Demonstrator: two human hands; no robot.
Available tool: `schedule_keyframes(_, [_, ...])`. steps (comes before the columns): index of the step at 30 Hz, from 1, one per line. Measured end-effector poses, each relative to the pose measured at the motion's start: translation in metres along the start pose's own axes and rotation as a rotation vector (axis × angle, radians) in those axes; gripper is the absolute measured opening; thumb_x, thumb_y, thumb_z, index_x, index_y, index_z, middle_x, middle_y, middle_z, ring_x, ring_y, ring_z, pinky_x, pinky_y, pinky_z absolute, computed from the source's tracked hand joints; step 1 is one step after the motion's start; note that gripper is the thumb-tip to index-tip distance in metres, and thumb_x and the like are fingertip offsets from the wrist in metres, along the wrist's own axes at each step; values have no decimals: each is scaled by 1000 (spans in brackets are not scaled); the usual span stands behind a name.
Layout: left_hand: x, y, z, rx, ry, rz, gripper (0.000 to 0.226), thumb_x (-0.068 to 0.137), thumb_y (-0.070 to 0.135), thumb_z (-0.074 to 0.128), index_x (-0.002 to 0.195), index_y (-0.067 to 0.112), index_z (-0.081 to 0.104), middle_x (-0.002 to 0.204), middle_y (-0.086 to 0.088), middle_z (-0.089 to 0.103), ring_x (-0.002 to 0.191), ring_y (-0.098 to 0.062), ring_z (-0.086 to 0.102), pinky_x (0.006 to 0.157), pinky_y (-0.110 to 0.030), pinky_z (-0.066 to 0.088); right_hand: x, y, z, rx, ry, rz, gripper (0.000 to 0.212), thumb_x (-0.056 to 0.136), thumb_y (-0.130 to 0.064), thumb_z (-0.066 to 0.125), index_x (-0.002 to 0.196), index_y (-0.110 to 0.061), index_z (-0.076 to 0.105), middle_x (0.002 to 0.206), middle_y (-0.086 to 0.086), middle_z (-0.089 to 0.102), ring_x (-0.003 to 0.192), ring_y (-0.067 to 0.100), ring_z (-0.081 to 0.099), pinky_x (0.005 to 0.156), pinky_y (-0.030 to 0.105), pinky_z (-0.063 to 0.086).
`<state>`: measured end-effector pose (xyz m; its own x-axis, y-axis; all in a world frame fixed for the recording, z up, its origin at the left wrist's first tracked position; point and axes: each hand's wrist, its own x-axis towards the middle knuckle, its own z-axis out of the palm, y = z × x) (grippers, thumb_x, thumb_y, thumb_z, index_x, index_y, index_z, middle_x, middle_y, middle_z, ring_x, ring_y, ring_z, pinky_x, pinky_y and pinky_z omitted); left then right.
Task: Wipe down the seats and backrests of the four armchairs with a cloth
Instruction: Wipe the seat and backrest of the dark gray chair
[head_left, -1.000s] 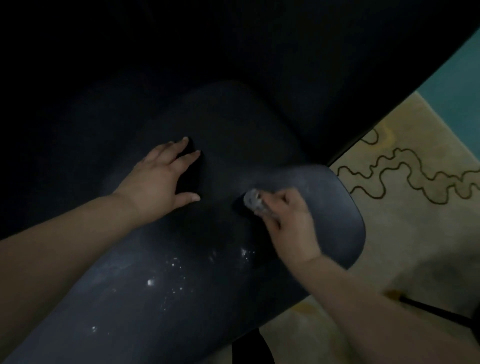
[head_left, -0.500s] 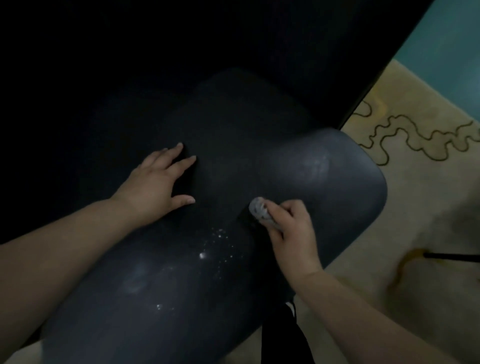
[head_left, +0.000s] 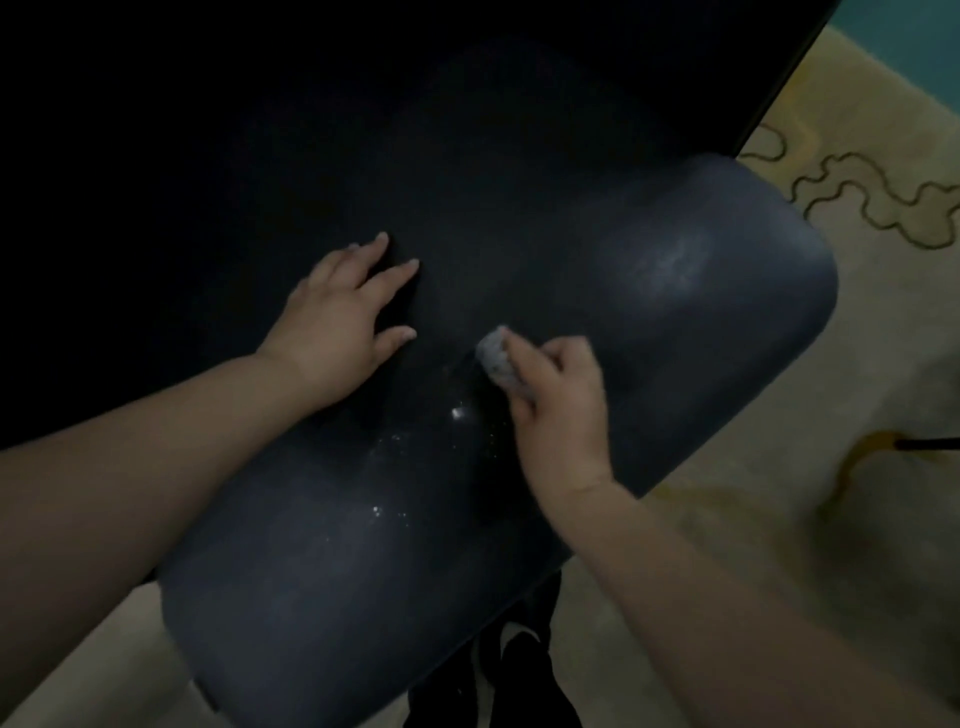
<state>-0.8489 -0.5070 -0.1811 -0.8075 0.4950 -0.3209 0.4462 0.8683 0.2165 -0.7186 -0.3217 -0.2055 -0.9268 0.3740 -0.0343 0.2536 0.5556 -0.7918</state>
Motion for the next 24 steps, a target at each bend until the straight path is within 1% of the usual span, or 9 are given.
schedule_keyframes(3, [-10, -3, -4, -39, 16, -46, 69, 90, 45, 56, 150, 33, 24, 161, -1, 8, 145, -26, 9, 117, -48, 18, -14, -13, 4, -2, -79, -103, 29, 90, -11, 59, 118, -7, 62, 97, -5, 48, 88, -2, 46, 81, 11, 39])
schedule_keyframes(6, [-23, -17, -11, -37, 28, -73, 70, 90, 44, 57, 151, 34, 23, 161, 0, 8, 145, -26, 10, 116, -48, 20, 17, -6, -18, -96, -11, -61, 34, 90, -13, 55, 123, -21, 59, 109, 9, 52, 97, 18, 47, 82, 20, 35])
schedule_keyframes(10, [-43, -42, -16, -6, -47, -72, 72, 88, 43, 61, 150, 37, 24, 161, 1, 6, 145, -27, 11, 114, -50, 23, 21, -6, -8, -20, 171, 174, 24, 90, -15, 61, 112, -5, 61, 90, -12, 45, 76, -9, 50, 69, 4, 38])
schedule_keyframes(14, [-59, -56, -18, -9, -67, -54, 71, 87, 42, 63, 148, 38, 28, 161, 1, 8, 144, -26, 12, 114, -47, 22, -43, -33, 41, -90, -27, -84, 45, 83, -3, 65, 127, -15, 60, 99, 7, 47, 86, 15, 50, 81, 28, 49])
schedule_keyframes(16, [-67, -61, -19, -9, -56, -49, 71, 87, 41, 64, 148, 37, 29, 161, 1, 10, 144, -27, 13, 115, -45, 22, -56, -41, 50, -88, -64, -100, 48, 82, -2, 66, 128, -17, 59, 98, 7, 47, 85, 18, 51, 80, 30, 50])
schedule_keyframes(19, [-79, -69, -18, -10, -47, -58, 71, 87, 42, 64, 148, 36, 29, 161, 0, 10, 143, -28, 15, 113, -46, 23, -37, -37, 38, -60, 38, -72, 38, 85, -4, 61, 122, -15, 63, 99, 2, 45, 86, 12, 48, 80, 24, 46])
schedule_keyframes(21, [-88, -74, -15, -19, -36, -80, 70, 87, 41, 63, 148, 37, 29, 161, 0, 11, 142, -28, 16, 112, -48, 25, -15, -27, 25, -20, 174, 51, 22, 89, -13, 60, 110, -12, 63, 97, -3, 44, 81, 3, 45, 76, 20, 42])
schedule_keyframes(23, [-94, -78, -10, -36, -29, -98, 70, 87, 40, 64, 148, 36, 30, 161, 0, 11, 142, -29, 16, 112, -48, 24, -3, -25, 19, 18, 196, 130, 11, 90, -18, 61, 96, -26, 57, 96, -2, 46, 81, 5, 48, 77, 24, 46])
schedule_keyframes(24, [-98, -80, -6, -49, -27, -107, 69, 87, 39, 64, 148, 36, 31, 161, 0, 12, 142, -30, 16, 113, -47, 24, -6, -29, 24, -32, 148, 77, 23, 90, -18, 59, 94, -39, 51, 99, -1, 45, 85, 8, 46, 80, 26, 45])
